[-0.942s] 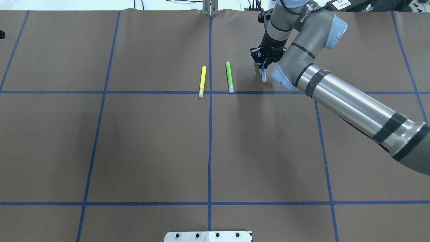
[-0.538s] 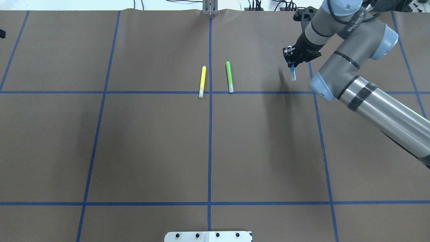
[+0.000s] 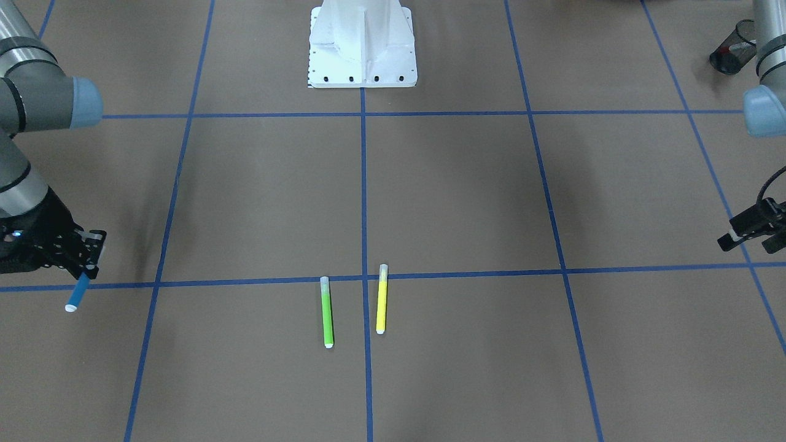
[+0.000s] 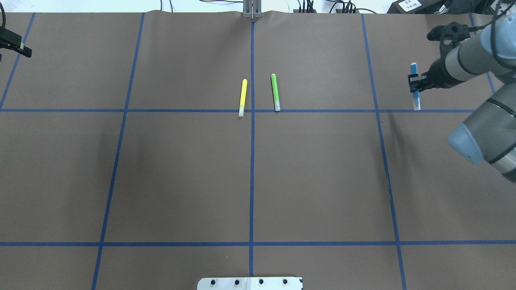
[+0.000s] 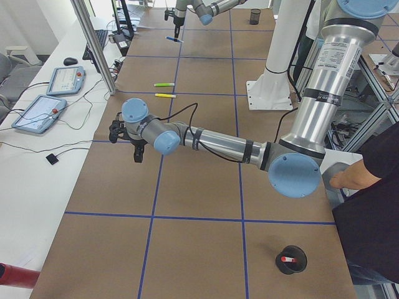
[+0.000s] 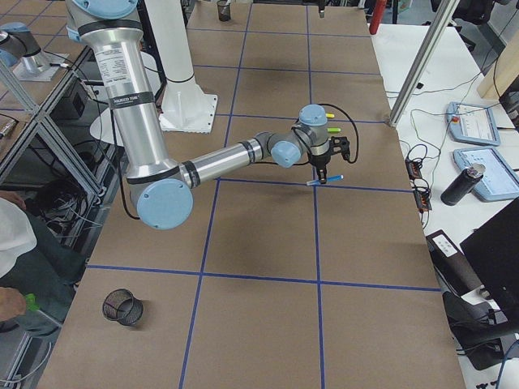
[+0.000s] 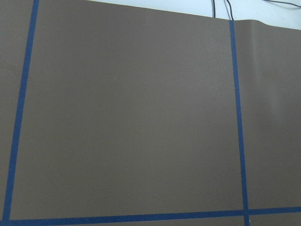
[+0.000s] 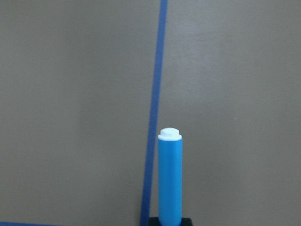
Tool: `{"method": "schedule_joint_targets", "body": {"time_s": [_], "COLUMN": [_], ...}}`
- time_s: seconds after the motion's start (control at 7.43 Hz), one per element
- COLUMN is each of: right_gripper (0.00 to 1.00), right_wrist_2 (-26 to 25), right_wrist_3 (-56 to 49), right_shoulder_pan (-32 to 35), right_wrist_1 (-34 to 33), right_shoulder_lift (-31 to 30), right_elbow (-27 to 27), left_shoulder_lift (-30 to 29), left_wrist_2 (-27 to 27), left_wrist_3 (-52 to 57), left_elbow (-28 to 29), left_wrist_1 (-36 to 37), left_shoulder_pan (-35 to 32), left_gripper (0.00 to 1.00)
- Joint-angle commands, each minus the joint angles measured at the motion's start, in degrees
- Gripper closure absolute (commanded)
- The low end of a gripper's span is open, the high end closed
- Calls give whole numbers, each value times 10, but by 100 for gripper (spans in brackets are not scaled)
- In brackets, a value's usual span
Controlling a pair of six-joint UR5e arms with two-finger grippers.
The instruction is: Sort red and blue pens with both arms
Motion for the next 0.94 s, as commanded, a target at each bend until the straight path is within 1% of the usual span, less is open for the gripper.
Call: {"method": "schedule_joint_targets", "body": {"time_s": [0.0, 0.13, 0.27, 0.4, 0.54, 0.67, 0.81], "right_gripper": [100, 100, 100, 100, 100, 100, 100], "right_wrist_2": [-16, -15, -15, -5, 2, 13, 72], "right_wrist_3": [-49, -49, -76, -126, -149, -161, -167], "right_shoulder_pan": [61, 88, 119, 168, 205, 233, 280], "right_wrist_1": [78, 179, 239, 282, 323, 390, 459], "right_shoulder_lift": [-158, -233, -297, -333, -362, -376, -374], "right_elbow": [70, 65, 63, 46, 29, -16, -75], "left_shoulder_lift": [-2, -5, -5, -8, -12, -15, -18], "left_wrist_2": [-1, -1, -1, -1, 0, 0, 0], "left_wrist_3": [-8, -12, -14, -15, -17, -24, -25], "left_elbow": [2, 4, 4, 6, 7, 6, 6], "left_wrist_1": [0, 0, 0, 1, 1, 0, 0], "left_shoulder_pan": [7, 7, 7, 8, 8, 8, 8], "left_gripper": [2, 2, 2, 2, 2, 2, 2]}}
